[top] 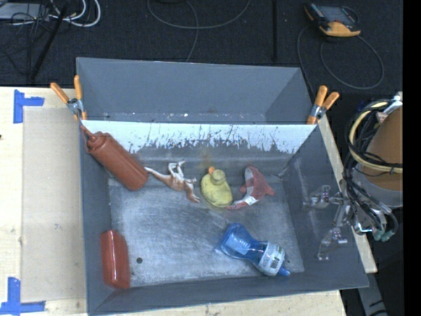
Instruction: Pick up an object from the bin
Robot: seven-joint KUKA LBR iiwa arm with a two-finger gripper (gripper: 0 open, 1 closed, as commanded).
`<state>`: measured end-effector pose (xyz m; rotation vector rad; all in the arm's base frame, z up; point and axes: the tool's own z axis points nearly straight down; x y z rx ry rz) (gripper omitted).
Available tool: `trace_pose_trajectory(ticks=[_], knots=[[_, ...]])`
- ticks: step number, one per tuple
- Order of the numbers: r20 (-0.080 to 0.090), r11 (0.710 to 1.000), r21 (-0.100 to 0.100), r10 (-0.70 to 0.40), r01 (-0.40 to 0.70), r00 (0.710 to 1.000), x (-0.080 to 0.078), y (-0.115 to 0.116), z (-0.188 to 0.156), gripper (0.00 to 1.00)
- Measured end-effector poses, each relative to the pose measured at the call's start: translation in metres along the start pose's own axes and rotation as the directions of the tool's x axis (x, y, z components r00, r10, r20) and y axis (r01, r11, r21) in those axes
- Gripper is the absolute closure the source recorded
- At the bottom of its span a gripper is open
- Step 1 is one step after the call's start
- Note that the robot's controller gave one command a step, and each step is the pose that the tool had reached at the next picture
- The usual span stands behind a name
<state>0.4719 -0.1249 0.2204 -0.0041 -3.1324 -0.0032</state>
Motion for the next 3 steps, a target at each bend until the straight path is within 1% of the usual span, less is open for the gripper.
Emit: trace_pose_trajectory(ticks=[1, 2, 3], knots=[[0.007, 1.0, 0.001, -0.004, 0.004, 1.0, -0.002, 0.001, -0.003, 0.0], [0.011, 0.994, 0.0, 0.106, -0.106, 0.994, -0.001, 0.046, 0.064, 0.0], [0.007, 0.886, -0.002, 0.464, -0.464, 0.886, -0.003, 0.072, 0.071, 0.0]])
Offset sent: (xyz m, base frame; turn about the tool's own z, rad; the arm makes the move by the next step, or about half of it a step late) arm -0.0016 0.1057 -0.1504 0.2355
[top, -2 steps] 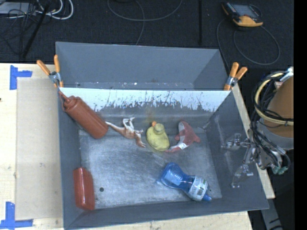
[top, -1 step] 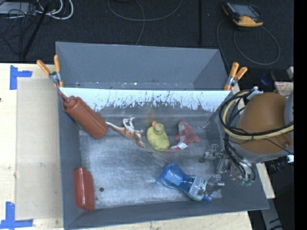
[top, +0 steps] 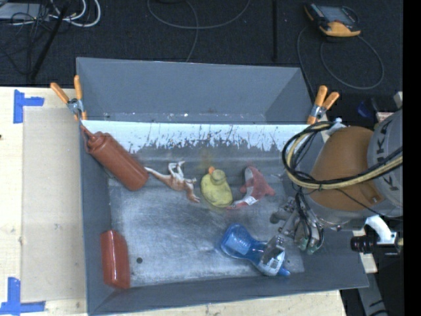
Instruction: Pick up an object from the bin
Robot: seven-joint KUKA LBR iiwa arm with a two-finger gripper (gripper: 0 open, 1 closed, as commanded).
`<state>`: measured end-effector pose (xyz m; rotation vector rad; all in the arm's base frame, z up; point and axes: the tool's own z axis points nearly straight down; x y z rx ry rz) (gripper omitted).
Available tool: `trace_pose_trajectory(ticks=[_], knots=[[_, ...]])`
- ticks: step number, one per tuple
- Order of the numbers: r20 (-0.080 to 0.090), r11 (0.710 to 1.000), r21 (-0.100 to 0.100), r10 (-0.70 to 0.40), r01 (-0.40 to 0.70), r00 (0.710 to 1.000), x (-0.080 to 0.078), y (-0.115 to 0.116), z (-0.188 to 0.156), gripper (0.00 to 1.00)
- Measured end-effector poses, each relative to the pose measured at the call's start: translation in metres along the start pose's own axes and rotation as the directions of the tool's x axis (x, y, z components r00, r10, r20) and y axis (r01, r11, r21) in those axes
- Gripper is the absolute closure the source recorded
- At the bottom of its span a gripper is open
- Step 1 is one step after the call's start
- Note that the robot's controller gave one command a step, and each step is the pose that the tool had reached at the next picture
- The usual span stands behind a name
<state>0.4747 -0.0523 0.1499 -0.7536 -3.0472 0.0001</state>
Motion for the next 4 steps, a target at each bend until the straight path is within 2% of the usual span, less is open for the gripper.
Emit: trace_pose_trajectory(ticks=[1, 2, 3, 4], knots=[[0.0, 0.967, 0.0, -0.253, 0.253, 0.967, 0.013, 0.017, 0.029, 0.0], [0.0, 0.998, 0.0, -0.058, 0.058, 0.998, 0.013, 0.019, 0.055, 0.0], [0.016, 0.997, 0.003, -0.077, 0.077, 0.997, 0.01, 0.035, 0.07, 1.0], [0.016, 0.997, 0.003, -0.077, 0.077, 0.997, 0.01, 0.035, 0.07, 1.0]])
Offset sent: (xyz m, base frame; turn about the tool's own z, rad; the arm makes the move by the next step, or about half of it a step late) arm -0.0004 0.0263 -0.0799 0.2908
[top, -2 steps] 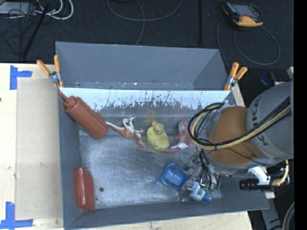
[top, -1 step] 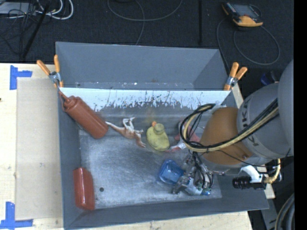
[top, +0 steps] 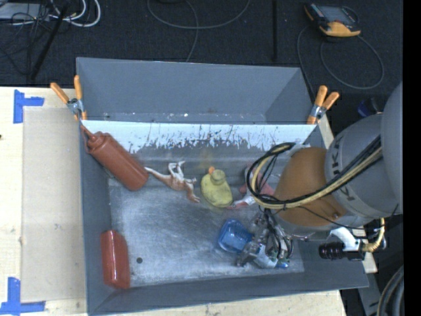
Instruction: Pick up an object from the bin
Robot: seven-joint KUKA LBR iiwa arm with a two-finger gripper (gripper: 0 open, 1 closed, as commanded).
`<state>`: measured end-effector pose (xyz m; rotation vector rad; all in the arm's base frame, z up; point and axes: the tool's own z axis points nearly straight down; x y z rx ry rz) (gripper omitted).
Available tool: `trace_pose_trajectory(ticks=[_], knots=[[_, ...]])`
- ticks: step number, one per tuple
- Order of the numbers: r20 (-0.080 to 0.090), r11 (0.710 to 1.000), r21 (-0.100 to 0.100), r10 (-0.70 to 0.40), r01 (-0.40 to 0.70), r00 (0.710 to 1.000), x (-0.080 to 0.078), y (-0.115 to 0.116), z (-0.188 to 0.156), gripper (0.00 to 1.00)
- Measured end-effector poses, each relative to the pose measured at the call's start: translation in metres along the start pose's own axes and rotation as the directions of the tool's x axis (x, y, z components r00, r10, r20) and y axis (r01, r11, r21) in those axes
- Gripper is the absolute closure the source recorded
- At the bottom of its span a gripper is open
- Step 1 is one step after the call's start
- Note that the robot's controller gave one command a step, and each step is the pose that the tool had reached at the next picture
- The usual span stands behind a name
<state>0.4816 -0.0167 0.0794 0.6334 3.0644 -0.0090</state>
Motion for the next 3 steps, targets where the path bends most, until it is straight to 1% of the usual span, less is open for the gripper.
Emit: trace_pose_trajectory(ticks=[2, 3], knots=[[-0.004, 1.0, -0.001, 0.0, 0.0, 1.0, -0.0003, -0.0003, -0.0025, 1.0], [-0.012, 1.0, -0.001, -0.002, 0.002, 1.0, 0.0016, 0.0001, -0.008, 1.0]])
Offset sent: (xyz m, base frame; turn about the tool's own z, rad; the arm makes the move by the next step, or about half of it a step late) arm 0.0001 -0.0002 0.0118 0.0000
